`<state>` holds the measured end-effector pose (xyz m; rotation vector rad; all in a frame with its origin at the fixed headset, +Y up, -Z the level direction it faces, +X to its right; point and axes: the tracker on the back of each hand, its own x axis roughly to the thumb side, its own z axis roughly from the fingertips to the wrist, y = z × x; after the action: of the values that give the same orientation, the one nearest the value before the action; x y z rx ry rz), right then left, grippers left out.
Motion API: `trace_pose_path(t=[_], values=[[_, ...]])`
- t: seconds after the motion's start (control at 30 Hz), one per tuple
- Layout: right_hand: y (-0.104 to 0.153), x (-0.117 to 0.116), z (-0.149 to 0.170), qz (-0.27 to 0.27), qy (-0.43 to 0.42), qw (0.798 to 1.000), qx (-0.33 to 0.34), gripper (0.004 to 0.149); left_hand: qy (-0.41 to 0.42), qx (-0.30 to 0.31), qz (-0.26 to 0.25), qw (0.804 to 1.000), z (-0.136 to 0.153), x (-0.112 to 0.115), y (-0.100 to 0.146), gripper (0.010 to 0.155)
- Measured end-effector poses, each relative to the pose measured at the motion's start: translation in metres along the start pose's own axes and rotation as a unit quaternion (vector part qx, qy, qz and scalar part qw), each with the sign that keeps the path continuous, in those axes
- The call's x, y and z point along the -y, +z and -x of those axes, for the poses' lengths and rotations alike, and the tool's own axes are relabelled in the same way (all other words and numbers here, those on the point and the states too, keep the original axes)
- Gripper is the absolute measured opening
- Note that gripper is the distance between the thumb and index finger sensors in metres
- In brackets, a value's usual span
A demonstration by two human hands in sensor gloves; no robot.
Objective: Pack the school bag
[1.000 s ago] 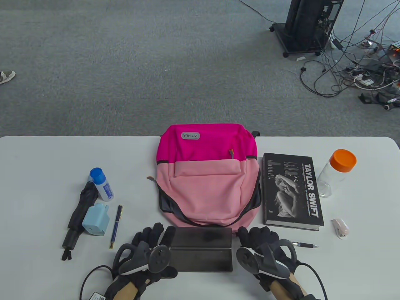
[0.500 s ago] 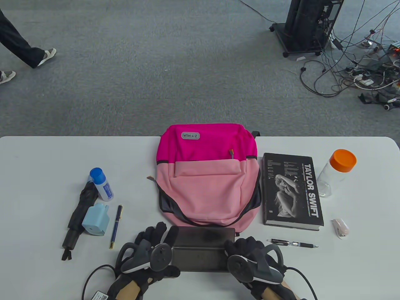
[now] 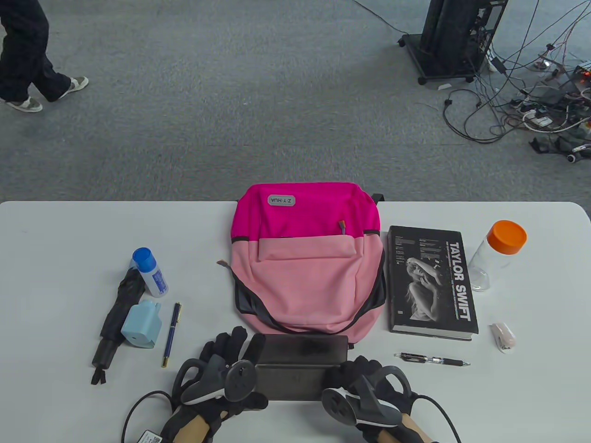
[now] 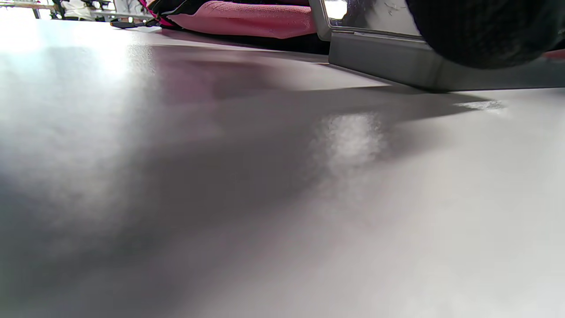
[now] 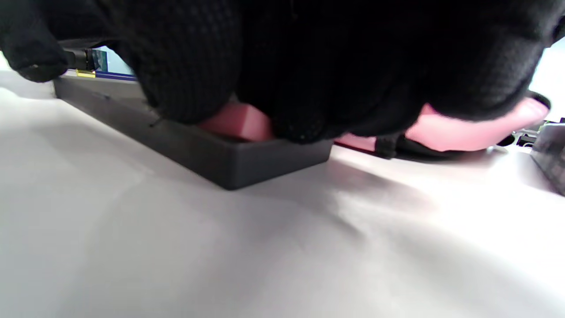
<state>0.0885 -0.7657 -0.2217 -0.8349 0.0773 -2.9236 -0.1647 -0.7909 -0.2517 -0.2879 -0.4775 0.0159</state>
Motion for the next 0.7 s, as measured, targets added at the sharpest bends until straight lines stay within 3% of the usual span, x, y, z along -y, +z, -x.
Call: trace_pose_path(t=[0.07,0.2,0.43,0.53,0.7], values=[[0.001,0.001,0.001,0.000,-0.016,1.000,0.006,0.050,0.003,0.002,-0.005,1.000,0.000,0.000,0.000,0.119],[0.001,0.003,0.000,-0.058,-0.012,0.998,0.006,0.049,0.004,0.001,-0.006,1.000,0.000,0.000,-0.001,0.120],[0.001,0.002,0.000,-0.041,-0.008,0.999,0.007,0.046,0.019,0.008,0.006,1.000,0.003,-0.001,-0.002,0.116],[0.002,0.003,0.001,-0.042,-0.005,0.999,0.006,0.046,0.063,0.008,-0.019,0.998,0.009,-0.004,-0.001,0.108],[0.002,0.004,0.002,-0.044,-0.006,0.999,0.005,0.046,0.021,-0.004,-0.011,1.000,0.009,-0.002,-0.003,0.111]])
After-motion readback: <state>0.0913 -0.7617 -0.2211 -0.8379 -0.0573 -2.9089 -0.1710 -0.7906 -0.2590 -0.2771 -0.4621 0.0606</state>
